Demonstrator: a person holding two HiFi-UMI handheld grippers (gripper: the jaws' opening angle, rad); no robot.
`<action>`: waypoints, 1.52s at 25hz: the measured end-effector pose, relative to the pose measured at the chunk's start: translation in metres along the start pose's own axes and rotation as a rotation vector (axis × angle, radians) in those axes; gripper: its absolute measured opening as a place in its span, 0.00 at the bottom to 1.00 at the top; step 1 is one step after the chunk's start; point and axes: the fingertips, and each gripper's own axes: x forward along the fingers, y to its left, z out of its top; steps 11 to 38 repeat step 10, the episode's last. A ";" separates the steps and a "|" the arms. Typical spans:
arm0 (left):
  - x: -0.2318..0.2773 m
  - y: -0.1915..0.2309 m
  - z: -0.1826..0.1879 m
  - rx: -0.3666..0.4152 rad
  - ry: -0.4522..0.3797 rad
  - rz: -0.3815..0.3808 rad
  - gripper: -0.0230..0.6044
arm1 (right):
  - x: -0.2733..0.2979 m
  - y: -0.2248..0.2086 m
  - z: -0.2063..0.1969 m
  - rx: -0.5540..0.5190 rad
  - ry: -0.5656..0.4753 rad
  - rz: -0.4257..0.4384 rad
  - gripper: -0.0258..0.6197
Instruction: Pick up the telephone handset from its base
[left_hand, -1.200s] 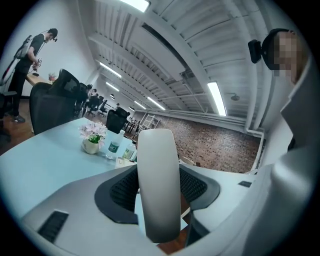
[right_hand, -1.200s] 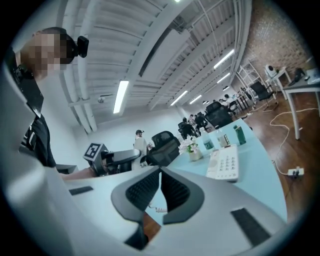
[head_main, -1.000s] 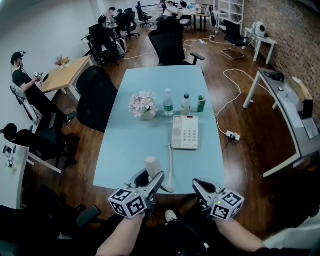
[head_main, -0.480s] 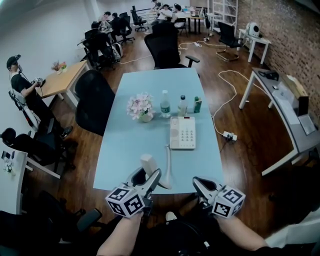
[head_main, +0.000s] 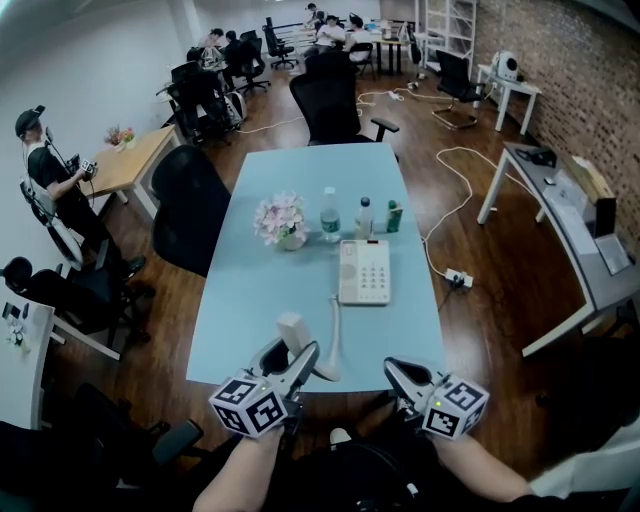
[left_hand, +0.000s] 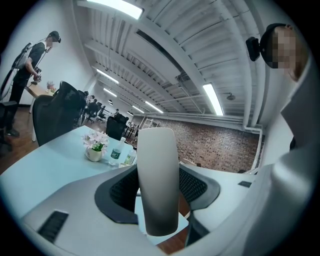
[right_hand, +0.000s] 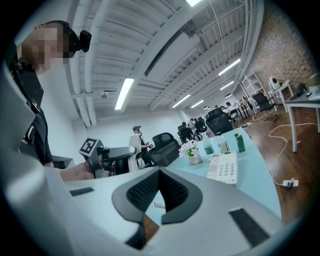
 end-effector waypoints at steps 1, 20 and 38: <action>0.000 0.000 0.001 0.001 -0.001 0.000 0.41 | 0.000 0.000 0.000 0.000 0.002 0.002 0.05; 0.003 -0.003 0.001 0.031 0.025 -0.009 0.41 | 0.006 0.001 0.002 -0.005 0.002 0.016 0.05; 0.003 -0.003 0.001 0.031 0.025 -0.009 0.41 | 0.006 0.001 0.002 -0.005 0.002 0.016 0.05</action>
